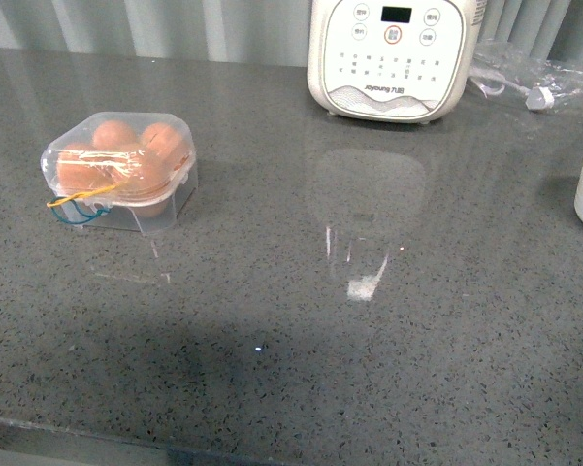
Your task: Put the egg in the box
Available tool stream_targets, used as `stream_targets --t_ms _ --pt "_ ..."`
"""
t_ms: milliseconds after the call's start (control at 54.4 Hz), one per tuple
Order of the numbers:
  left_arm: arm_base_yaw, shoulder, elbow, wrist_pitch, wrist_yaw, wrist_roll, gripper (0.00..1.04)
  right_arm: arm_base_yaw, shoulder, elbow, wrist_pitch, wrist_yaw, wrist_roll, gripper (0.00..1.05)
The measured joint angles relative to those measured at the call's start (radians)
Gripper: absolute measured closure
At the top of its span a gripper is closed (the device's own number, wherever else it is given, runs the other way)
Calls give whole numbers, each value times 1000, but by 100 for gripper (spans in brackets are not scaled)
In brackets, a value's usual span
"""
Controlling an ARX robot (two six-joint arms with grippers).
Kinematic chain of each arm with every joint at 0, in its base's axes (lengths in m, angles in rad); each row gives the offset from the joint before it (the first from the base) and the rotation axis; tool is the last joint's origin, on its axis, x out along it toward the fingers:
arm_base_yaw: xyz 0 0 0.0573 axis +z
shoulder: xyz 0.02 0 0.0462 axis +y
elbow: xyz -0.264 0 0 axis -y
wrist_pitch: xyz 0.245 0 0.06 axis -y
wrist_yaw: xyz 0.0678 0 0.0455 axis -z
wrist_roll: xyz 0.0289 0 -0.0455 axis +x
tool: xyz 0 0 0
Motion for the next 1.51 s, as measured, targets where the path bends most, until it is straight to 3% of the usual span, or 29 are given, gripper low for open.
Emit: stream_targets --t_ms 110,184,239,1011,1122,1508 --pt "-27 -36 -60 10 -27 -5 74 0 0 0 0 0 0 7" --pt "-108 -73 -101 10 -127 -10 92 0 0 0 0 0 0 7" --pt "-134 -100 -129 12 -136 -16 101 0 0 0 0 0 0 7" --pt "-143 -292 -255 -42 -138 -15 101 0 0 0 0 0 0 7" --pt "-143 -427 -269 -188 -135 -15 101 0 0 0 0 0 0 7" --pt "-144 -482 -269 -194 -139 -15 101 0 0 0 0 0 0 7"
